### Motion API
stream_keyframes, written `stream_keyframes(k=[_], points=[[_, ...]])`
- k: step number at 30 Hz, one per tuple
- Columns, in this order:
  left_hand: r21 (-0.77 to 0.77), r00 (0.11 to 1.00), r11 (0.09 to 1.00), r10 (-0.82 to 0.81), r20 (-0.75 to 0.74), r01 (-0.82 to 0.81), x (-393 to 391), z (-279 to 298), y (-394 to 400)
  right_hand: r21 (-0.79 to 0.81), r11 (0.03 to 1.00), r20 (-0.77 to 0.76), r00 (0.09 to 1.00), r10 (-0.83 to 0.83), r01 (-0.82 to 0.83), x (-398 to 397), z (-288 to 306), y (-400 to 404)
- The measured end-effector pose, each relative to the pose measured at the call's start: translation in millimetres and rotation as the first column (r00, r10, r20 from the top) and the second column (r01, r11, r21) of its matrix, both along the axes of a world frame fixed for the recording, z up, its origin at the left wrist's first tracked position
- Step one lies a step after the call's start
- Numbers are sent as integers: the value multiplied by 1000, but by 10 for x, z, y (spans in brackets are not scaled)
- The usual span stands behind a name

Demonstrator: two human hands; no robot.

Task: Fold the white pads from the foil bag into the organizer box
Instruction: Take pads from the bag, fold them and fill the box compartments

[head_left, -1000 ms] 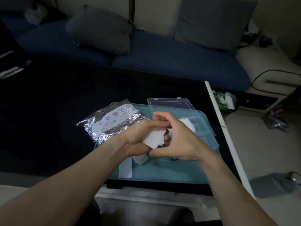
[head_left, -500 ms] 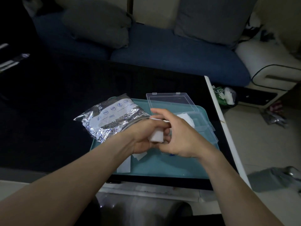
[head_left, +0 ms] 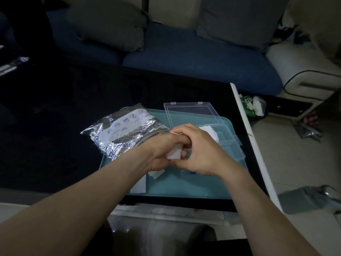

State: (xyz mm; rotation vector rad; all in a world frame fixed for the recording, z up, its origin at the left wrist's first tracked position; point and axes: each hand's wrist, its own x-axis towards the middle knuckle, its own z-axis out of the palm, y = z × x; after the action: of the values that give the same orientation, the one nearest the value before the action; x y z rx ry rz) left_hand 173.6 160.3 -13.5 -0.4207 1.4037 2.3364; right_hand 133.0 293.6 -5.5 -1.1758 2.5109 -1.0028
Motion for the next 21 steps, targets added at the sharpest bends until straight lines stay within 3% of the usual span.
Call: stream_keyframes(k=[4, 6, 10, 15, 19, 21], points=[[-249, 998, 968, 31, -47, -42, -8, -60, 11, -28, 999, 140, 990, 20, -16, -57, 68, 89], [-372, 995, 928, -53, -81, 19, 16, -28, -2, -14, 999, 259, 964, 54, -53, -143, 101, 183], [-359, 972, 918, -215, -97, 167, 50, 44, -6, -36, 996, 446, 891, 85, -77, -260, 47, 285], [-343, 963, 920, -242, -116, 189, 36, 56, -47, -190, 979, 577, 798, 177, -79, -332, 79, 380], [-371, 965, 912, -232, -119, 174, 30, 13, -15, -163, 985, 518, 846, 126, -47, -360, 43, 359], [-360, 966, 922, -207, -155, 139, 22, -15, 22, -229, 965, 503, 864, 2, 131, -417, 33, 351]])
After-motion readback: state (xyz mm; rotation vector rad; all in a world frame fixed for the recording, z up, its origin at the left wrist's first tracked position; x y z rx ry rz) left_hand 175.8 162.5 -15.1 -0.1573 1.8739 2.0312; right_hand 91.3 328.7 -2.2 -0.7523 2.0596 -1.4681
